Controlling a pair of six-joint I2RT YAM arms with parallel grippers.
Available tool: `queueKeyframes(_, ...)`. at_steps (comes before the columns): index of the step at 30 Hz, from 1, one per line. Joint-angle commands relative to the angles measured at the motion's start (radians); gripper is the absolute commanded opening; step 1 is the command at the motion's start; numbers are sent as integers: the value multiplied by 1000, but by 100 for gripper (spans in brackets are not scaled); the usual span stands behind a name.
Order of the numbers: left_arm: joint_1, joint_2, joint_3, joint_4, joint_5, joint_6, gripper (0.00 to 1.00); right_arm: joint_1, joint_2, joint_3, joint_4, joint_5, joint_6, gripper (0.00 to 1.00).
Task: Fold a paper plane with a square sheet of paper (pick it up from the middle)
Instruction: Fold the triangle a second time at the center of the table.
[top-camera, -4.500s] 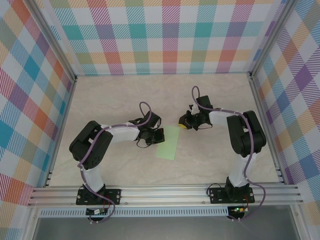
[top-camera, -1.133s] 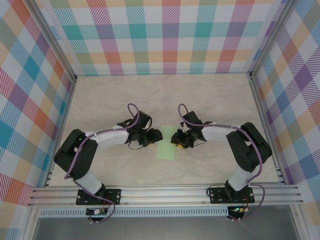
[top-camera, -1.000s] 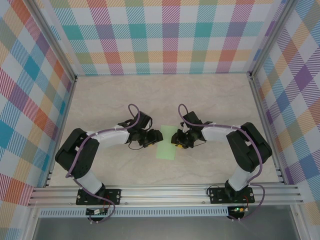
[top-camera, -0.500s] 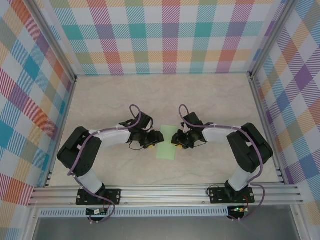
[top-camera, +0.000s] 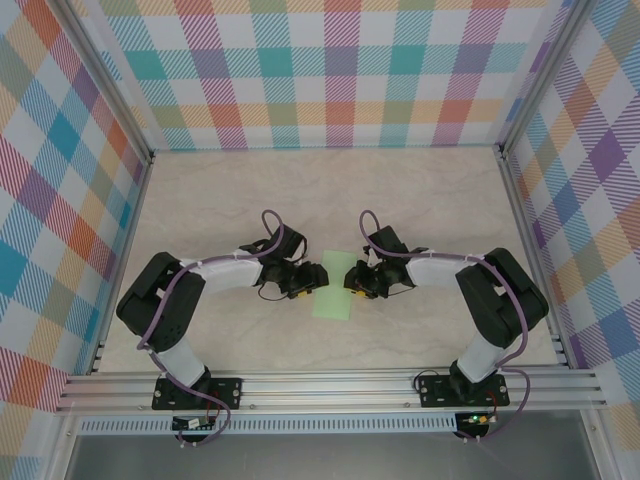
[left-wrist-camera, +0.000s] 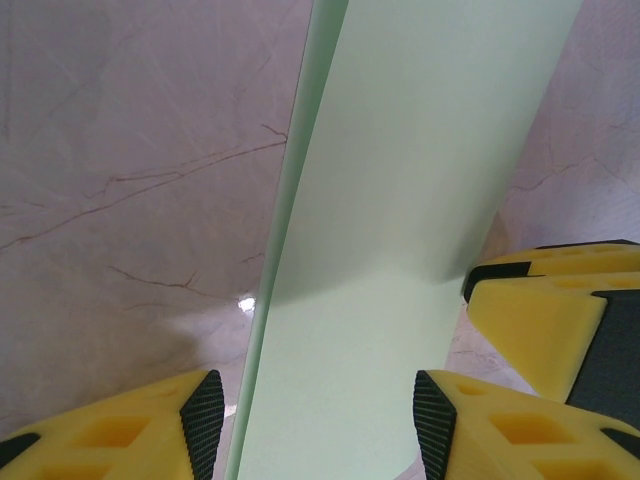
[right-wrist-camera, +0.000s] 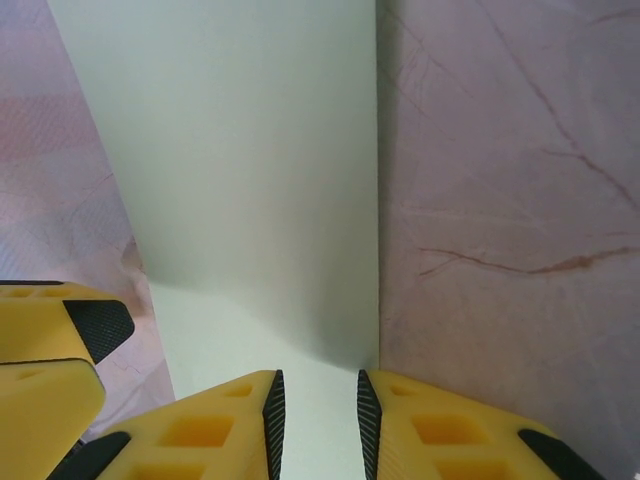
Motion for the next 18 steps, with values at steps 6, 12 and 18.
queueKeyframes(6,-8,30,28,-23,47,23,54,-14,-25,-29,-10,-19,13,28)
queueKeyframes(12,-13,37,26,-8,79,28,51,-16,-10,-32,1,-27,14,28)
queueKeyframes(18,-16,51,28,-10,94,35,48,-17,-2,-36,14,-31,21,28)
